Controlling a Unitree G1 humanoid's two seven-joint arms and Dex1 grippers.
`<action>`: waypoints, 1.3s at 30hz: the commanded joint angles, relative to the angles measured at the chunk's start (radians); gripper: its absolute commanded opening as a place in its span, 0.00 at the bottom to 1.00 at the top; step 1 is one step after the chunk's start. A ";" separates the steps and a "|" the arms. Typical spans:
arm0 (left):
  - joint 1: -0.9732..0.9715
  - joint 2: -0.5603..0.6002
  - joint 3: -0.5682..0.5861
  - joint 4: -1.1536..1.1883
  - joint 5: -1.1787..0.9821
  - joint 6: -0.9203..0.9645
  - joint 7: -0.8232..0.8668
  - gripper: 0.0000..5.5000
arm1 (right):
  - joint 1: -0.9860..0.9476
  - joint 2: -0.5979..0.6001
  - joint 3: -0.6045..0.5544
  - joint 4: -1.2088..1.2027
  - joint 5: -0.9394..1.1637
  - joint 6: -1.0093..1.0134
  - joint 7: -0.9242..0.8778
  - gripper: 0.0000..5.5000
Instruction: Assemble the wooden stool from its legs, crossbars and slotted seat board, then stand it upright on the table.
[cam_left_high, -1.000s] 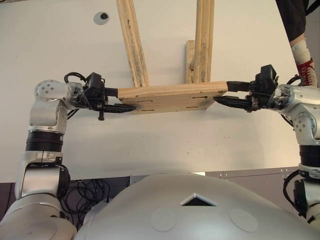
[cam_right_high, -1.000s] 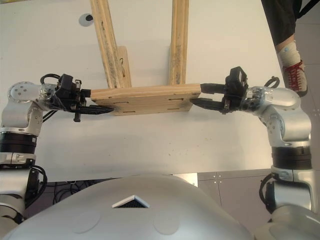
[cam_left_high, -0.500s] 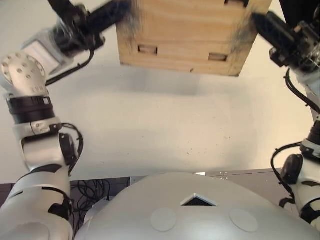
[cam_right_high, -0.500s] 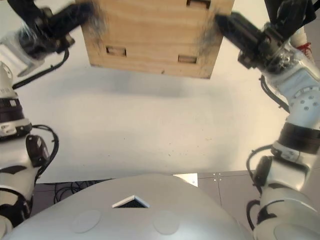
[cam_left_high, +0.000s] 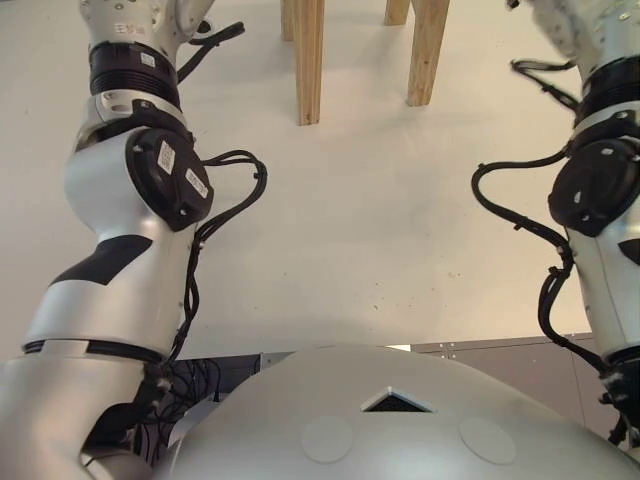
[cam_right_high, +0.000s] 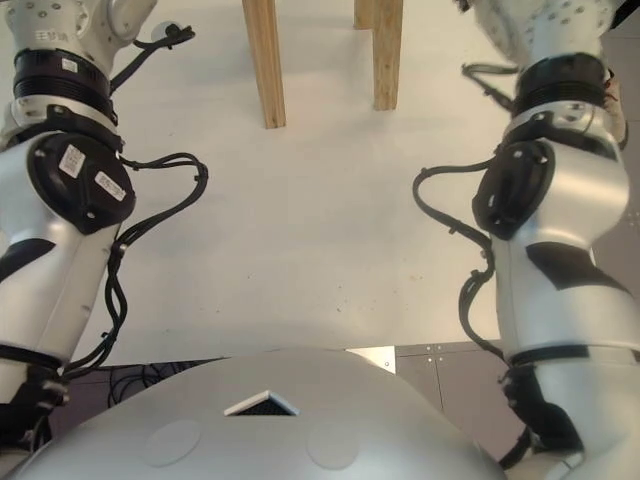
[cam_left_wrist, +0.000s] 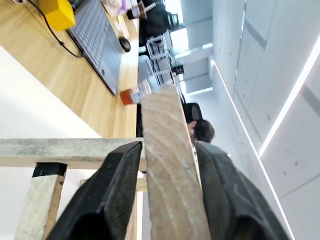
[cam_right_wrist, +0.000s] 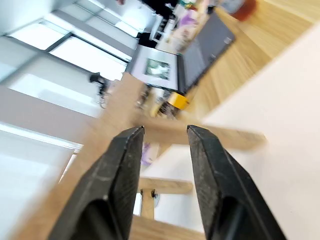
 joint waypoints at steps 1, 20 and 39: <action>0.016 0.030 0.110 0.089 0.000 -0.136 -0.025 0.45 | -0.022 -0.061 -0.117 0.060 0.002 -0.077 0.041 0.40; 1.168 -0.013 -0.204 -0.970 1.249 -0.877 0.750 0.55 | 0.350 0.462 0.285 -0.357 -0.525 -0.619 0.273 0.79; 1.392 -0.199 -0.178 -1.096 1.376 -0.752 0.879 0.55 | 0.271 0.581 0.418 -0.186 -0.686 -0.737 0.241 0.79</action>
